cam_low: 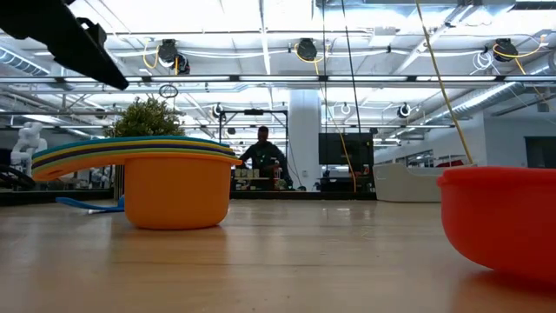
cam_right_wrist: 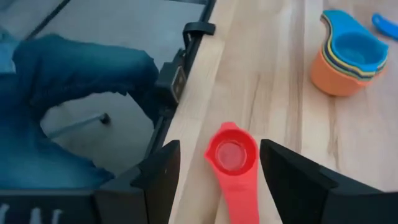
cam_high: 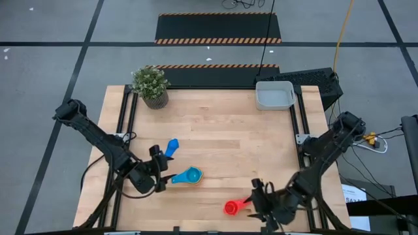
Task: Nest measuring cups in basket
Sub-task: Stack the red measuring cup on the light blue measuring cup
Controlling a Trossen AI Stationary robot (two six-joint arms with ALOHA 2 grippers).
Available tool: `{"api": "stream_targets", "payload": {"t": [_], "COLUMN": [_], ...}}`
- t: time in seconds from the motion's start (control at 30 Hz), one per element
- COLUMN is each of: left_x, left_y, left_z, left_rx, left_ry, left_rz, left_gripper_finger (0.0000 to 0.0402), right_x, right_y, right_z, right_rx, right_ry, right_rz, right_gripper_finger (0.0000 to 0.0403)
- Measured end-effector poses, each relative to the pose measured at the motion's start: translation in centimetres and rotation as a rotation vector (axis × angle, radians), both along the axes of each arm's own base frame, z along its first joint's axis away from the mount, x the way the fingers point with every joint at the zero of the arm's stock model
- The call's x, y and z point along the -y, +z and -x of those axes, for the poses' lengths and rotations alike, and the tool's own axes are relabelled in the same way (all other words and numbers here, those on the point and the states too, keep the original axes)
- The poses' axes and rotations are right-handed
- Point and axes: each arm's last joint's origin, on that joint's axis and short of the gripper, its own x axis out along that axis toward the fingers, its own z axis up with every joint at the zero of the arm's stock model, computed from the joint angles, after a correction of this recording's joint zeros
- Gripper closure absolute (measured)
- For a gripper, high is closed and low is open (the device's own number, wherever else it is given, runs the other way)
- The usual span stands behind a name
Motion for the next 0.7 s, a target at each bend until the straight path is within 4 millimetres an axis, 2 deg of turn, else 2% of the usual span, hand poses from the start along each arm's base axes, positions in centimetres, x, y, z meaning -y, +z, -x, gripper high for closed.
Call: {"api": "stream_targets", "payload": {"t": [0.2, 0.37, 0.53, 0.7], "left_x": [0.0, 0.4, 0.9, 1.3], "left_y": [0.4, 1.2, 1.9, 1.6], "left_z": [-0.6, -1.4, -2.1, -2.8], "left_rx": [0.052, 0.165, 0.257, 0.276], "left_ry": [-0.004, -0.006, -0.041, -0.053], "left_rz": [0.014, 0.030, -0.001, -0.045], "left_gripper_finger": [0.0076, 0.0076, 0.0076, 0.0076], "right_x": [-1.3, -2.1, -2.2, -2.4], "right_y": [-0.3, -0.8, -2.0, -3.2], "right_z": [2.3, 3.9, 4.8, 5.3], "right_rx": [0.035, 0.077, 0.078, 0.124], "right_ry": [0.016, 0.016, -0.040, -0.075], "right_rz": [0.117, 0.167, 0.148, 0.078], "right_gripper_finger": [0.0190, 0.0190, 0.0190, 0.0190]}}
